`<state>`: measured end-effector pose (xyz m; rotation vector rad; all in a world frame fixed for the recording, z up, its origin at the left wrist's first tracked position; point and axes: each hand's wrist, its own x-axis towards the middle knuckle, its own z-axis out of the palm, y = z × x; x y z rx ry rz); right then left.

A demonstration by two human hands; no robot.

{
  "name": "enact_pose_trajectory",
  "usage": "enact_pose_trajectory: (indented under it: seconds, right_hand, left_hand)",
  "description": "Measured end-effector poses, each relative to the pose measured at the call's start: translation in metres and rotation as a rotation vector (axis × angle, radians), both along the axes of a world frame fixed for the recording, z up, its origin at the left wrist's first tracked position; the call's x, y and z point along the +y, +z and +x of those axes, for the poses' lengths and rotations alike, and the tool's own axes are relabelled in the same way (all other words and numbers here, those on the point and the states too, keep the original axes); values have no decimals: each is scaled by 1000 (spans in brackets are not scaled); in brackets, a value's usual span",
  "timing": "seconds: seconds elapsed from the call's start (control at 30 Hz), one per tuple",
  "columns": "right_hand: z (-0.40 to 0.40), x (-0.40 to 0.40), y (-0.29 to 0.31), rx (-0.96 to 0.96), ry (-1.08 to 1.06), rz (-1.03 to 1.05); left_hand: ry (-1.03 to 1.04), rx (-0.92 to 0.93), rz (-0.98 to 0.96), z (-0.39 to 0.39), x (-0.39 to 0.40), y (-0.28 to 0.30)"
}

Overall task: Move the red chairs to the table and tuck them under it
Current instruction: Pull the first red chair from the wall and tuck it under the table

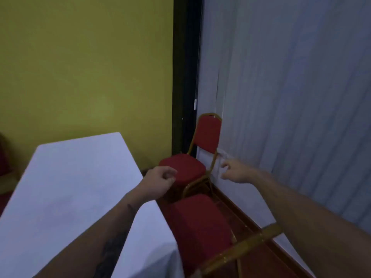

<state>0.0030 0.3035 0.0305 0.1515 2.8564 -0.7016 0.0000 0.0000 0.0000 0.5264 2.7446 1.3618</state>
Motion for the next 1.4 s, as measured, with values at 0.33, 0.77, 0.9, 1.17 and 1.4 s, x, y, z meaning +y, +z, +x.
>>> enact_pose_trajectory:
  seconds: [0.33, 0.77, 0.9, 1.17, 1.4]
  right_hand:
    - [87, 112, -98, -333, 90, 95]
    - [138, 128, -130, 82, -149, -114]
    - [148, 126, -136, 162, -212, -79]
    - [154, 125, -144, 259, -264, -59]
    - [144, 123, -144, 326, -289, -50]
  left_hand:
    - [-451, -394, -462, 80, 163, -86]
    - [-534, 61, -678, 125, 180, -117]
    - [-582, 83, -645, 129, 180, -114]
    - [-650, 105, -603, 130, 178, -114]
    - [-679, 125, -624, 121, 179, -106]
